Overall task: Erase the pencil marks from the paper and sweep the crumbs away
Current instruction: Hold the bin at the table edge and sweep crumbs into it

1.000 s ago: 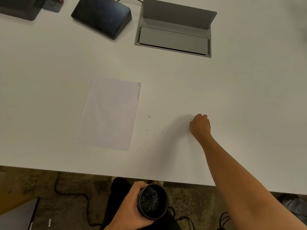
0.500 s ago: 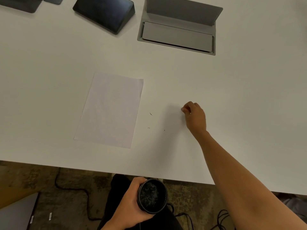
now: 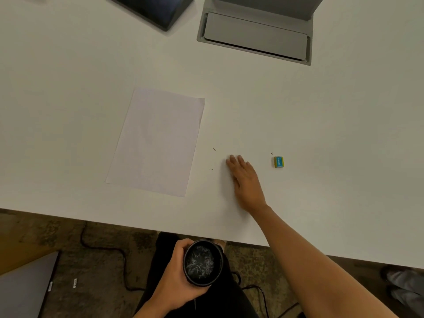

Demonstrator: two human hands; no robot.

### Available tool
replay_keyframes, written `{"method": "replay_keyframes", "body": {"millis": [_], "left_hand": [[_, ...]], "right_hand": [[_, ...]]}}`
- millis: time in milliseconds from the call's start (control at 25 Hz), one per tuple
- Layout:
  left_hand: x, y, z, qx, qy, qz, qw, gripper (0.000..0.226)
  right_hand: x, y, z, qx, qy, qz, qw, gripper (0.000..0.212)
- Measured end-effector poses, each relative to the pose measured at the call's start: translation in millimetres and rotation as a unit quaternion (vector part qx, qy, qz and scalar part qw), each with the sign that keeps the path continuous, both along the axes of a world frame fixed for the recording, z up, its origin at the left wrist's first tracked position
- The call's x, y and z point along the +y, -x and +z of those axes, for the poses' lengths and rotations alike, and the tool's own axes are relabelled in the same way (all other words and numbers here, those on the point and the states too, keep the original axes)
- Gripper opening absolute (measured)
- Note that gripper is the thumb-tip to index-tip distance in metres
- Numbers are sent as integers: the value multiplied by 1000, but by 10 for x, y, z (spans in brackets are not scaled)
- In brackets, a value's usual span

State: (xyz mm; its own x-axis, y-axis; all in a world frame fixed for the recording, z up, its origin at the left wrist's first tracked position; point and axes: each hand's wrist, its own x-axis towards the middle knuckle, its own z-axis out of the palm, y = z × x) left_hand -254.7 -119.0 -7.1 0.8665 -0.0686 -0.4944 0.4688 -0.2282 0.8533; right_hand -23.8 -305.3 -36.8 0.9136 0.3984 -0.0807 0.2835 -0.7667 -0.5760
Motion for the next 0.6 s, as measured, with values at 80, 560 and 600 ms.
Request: {"method": "replay_keyframes", "body": {"millis": [80, 560, 600], "left_hand": [[-11, 11, -6, -13, -2, 1, 1000, 99], [-21, 204, -225, -40, -34, -35, 998, 96], [-11, 199, -235, -42, -33, -37, 998, 96]], "right_hand": [[-66, 110, -45, 5, -16, 17, 1000, 47], [164, -137, -16, 3, 43, -2, 999, 67], [90, -142, 25, -7, -1, -34, 999, 62]]}}
